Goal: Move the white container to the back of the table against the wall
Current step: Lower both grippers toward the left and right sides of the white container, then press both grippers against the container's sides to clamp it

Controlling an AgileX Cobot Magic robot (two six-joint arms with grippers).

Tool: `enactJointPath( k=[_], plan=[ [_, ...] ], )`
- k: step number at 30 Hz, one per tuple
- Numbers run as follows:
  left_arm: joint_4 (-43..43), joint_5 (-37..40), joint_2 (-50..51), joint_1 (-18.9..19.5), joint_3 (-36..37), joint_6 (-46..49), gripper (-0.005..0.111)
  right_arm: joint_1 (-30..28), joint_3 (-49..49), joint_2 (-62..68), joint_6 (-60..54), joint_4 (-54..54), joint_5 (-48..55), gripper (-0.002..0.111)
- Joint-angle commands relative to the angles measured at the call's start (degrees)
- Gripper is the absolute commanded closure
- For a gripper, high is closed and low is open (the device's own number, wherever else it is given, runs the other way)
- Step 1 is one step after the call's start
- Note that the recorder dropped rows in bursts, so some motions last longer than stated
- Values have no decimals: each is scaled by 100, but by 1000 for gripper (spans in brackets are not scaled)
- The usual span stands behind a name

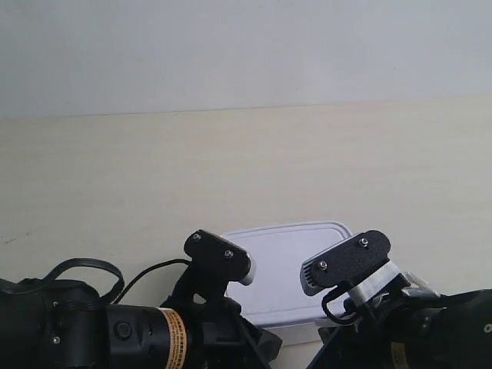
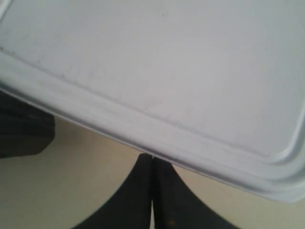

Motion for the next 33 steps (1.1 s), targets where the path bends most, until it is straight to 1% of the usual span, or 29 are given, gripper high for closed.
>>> enactJointPath(
  k=[1, 6, 20, 28, 33],
  plan=[
    [-37, 48, 218, 32, -124, 51, 107, 11, -9, 4, -36, -5, 85, 108],
    [-37, -41, 309, 120, -137, 51, 107, 11, -9, 4, -36, -5, 101, 108],
    [-78, -248, 309, 630, -137, 51, 107, 11, -9, 4, 5, -5, 539, 108],
    [-78, -311, 309, 723, -137, 62, 107, 11, -31, 8, 5, 11, 771, 108],
    [-78, -313, 309, 736, -209, 73, 107, 11, -157, 316, -19, 40, 962, 108]
  ],
)
